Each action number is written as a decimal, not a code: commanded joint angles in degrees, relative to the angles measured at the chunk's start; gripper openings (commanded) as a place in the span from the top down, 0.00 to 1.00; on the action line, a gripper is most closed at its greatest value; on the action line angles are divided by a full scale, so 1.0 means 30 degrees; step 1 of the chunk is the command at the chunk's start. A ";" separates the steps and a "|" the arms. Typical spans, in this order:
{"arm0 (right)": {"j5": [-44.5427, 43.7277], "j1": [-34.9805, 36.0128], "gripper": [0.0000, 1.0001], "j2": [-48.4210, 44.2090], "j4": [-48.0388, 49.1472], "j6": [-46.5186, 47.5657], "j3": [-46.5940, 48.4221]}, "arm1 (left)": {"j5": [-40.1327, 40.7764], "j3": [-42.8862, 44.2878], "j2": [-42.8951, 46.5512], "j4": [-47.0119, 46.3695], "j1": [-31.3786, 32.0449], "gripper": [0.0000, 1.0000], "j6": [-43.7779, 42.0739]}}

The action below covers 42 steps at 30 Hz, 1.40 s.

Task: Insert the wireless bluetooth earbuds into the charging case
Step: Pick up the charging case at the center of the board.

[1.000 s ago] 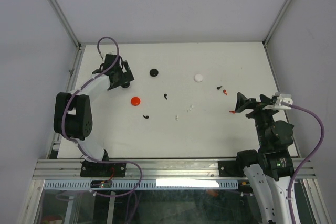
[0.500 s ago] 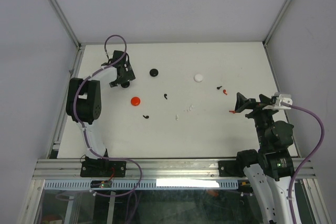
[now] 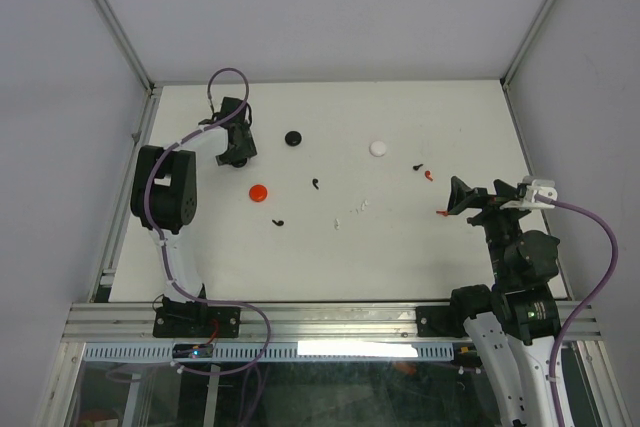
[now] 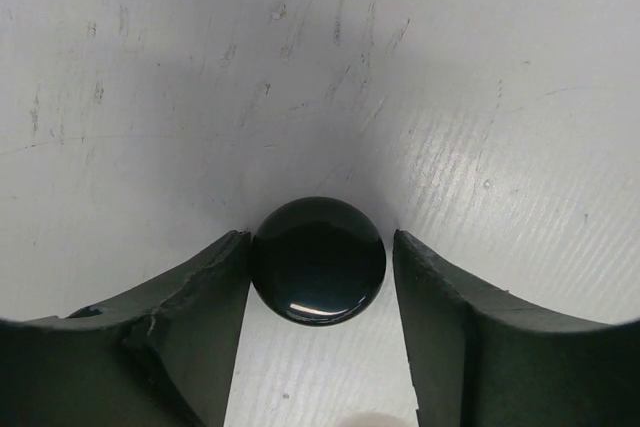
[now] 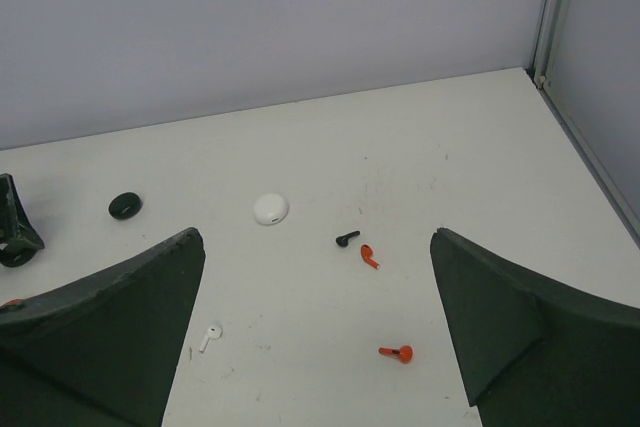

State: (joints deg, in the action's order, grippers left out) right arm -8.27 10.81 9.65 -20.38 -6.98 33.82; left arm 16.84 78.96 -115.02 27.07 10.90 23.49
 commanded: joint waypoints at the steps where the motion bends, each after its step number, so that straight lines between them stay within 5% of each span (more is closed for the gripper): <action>1: -0.0084 0.0120 0.00 -0.0214 0.0932 0.0189 0.0065 | -0.0413 0.0420 0.0025 0.0027 0.0243 0.45 -0.0153; 9: 0.0115 0.0121 0.01 -0.0035 0.0905 0.0110 0.0152 | -0.1152 -0.0849 0.2137 0.0120 0.0704 0.59 0.0020; 25: 0.4887 0.0120 0.01 0.4775 -0.0128 -0.1345 0.2524 | -0.2746 -0.4042 0.8949 -0.1161 0.3892 0.62 -0.2292; 42: 1.1303 0.0122 0.02 1.1011 -0.0487 -0.2293 0.5682 | -0.4618 -0.8078 1.5512 -0.7535 0.8623 0.61 -0.8160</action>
State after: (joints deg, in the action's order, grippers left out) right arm 20.10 10.92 40.23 -23.05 -12.08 46.81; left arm 5.56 55.99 -71.72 12.91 34.24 5.48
